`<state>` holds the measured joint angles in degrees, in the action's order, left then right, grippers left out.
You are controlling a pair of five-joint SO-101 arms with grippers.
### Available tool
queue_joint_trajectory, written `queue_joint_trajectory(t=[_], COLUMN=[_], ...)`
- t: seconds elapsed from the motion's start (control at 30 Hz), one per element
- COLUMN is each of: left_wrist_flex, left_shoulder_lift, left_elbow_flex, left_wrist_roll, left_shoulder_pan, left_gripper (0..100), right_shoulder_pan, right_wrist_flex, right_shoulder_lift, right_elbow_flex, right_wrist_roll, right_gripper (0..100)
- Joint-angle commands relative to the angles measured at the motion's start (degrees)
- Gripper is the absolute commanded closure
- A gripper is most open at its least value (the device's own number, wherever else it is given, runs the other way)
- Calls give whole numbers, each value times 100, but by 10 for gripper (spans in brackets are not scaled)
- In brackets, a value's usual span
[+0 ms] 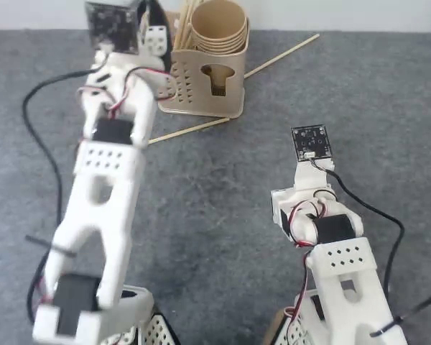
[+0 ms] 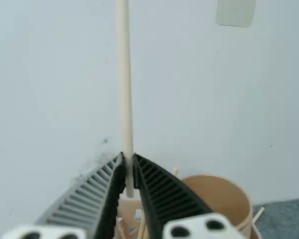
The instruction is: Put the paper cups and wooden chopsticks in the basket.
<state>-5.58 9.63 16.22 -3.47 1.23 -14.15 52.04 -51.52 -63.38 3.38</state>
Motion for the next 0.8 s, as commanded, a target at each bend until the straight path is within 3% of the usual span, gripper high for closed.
queue_joint_trajectory(t=[0.0, 0.37, 0.47, 0.77], left_wrist_flex=[721, 712, 325, -1090], left_shoulder_lift=[-774, -3631, -4000, -3956], left_elbow_flex=[-708, -3319, -3793, -4268], left_wrist_roll=[-79, -44, -44, -62], left_shoulder_pan=[26, 18, -18, -193], left_gripper=[988, 987, 980, 658], right_shoulder_pan=[31, 22, 22, 13], right_wrist_flex=[-110, -119, -119, -119], right_shoulder_lift=[-110, -101, -101, -101], right_elbow_flex=[26, 26, 26, 26], right_wrist_roll=[79, 44, 44, 35], right_gripper=[775, 775, 775, 775])
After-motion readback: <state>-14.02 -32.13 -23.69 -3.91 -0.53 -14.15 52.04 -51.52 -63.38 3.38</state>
